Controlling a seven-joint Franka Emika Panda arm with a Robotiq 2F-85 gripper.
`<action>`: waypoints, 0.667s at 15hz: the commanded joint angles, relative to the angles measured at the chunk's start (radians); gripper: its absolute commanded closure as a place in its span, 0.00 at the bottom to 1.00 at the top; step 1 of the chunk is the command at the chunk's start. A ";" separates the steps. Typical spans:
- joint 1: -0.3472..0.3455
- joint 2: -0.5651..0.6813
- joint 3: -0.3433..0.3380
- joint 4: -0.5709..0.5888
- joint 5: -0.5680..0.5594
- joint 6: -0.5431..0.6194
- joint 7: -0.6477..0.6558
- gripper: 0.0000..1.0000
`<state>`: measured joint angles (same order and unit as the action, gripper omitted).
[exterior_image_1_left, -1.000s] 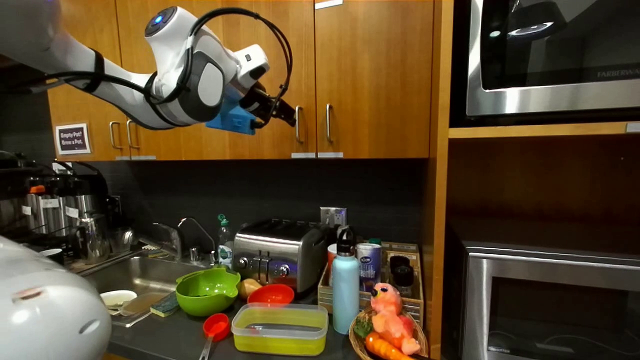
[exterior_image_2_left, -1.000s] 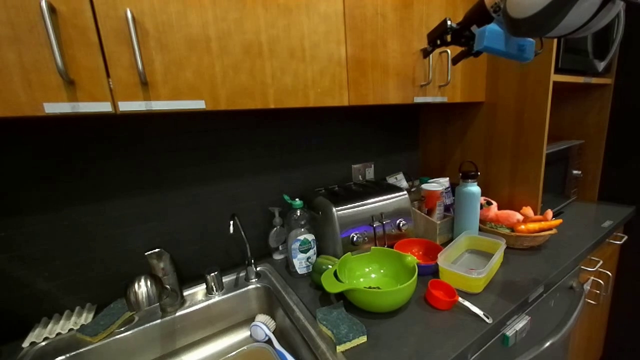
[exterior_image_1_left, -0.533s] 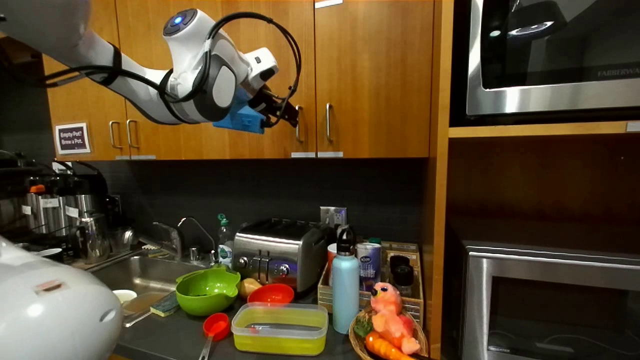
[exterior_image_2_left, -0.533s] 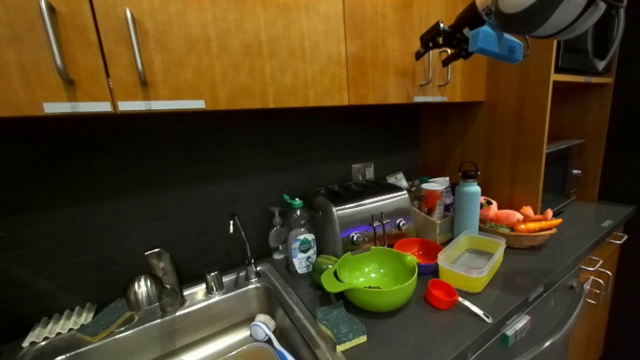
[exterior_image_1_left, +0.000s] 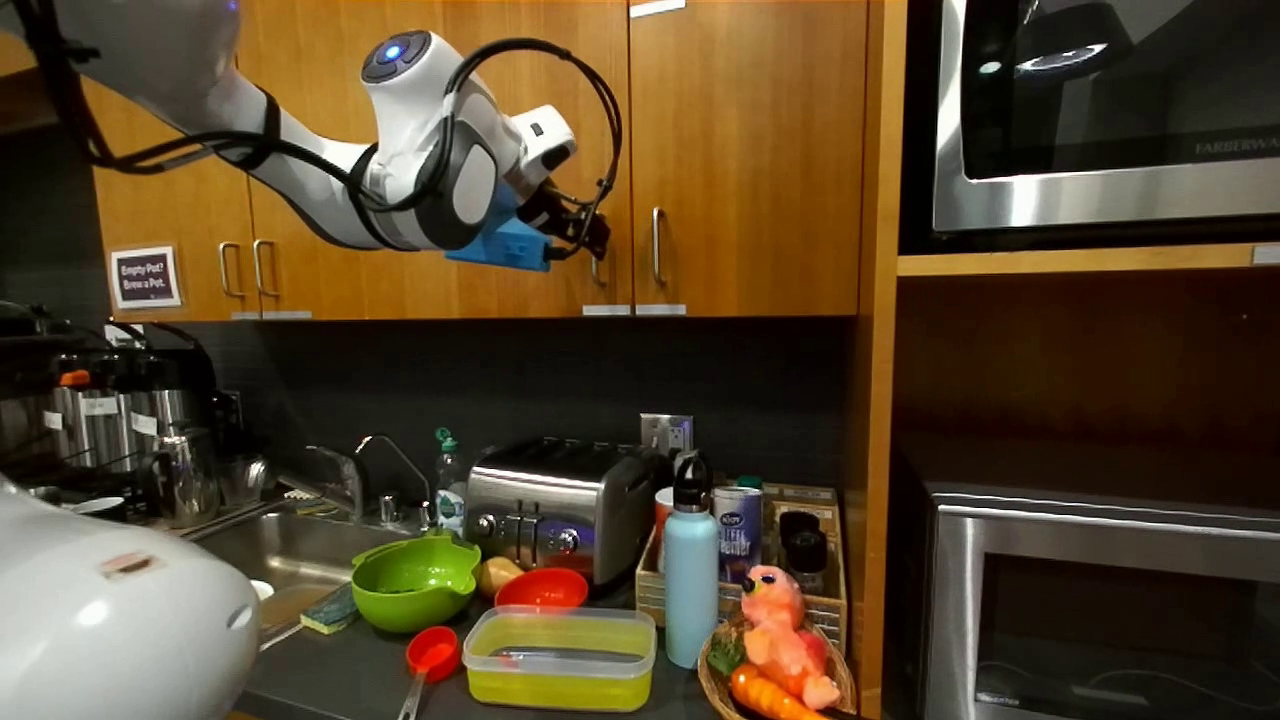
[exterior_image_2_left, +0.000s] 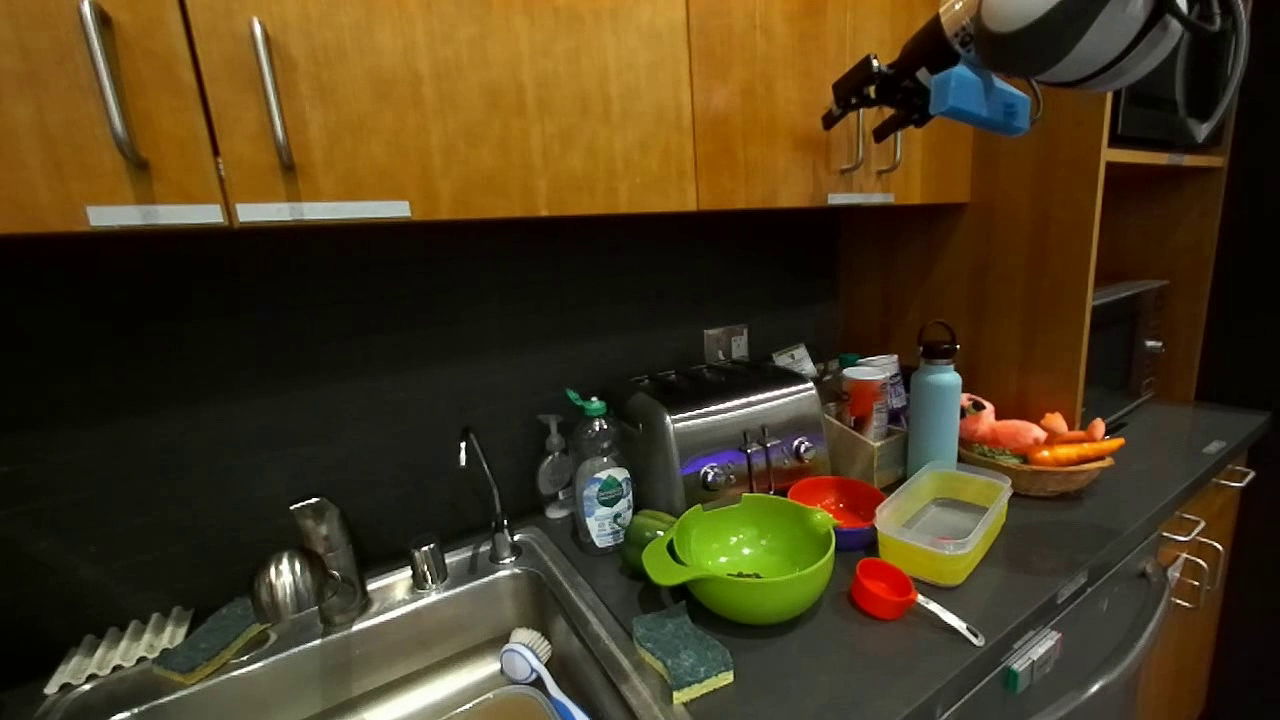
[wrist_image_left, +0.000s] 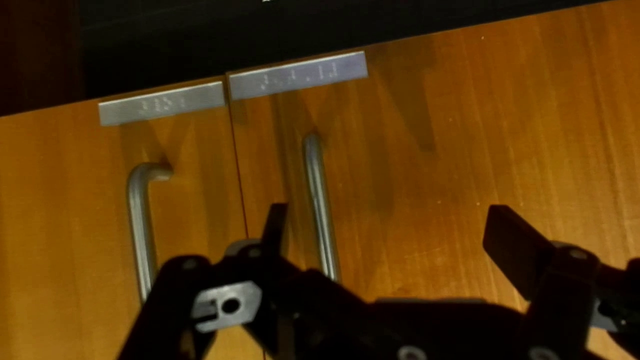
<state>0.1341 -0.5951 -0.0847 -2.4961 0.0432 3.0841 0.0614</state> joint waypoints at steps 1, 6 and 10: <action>0.078 0.039 -0.065 0.031 0.031 0.031 -0.068 0.00; 0.199 0.057 -0.179 0.053 0.011 0.029 -0.103 0.02; 0.275 0.065 -0.256 0.070 0.008 0.023 -0.136 0.05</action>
<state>0.3483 -0.5521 -0.2855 -2.4592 0.0435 3.1020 -0.0345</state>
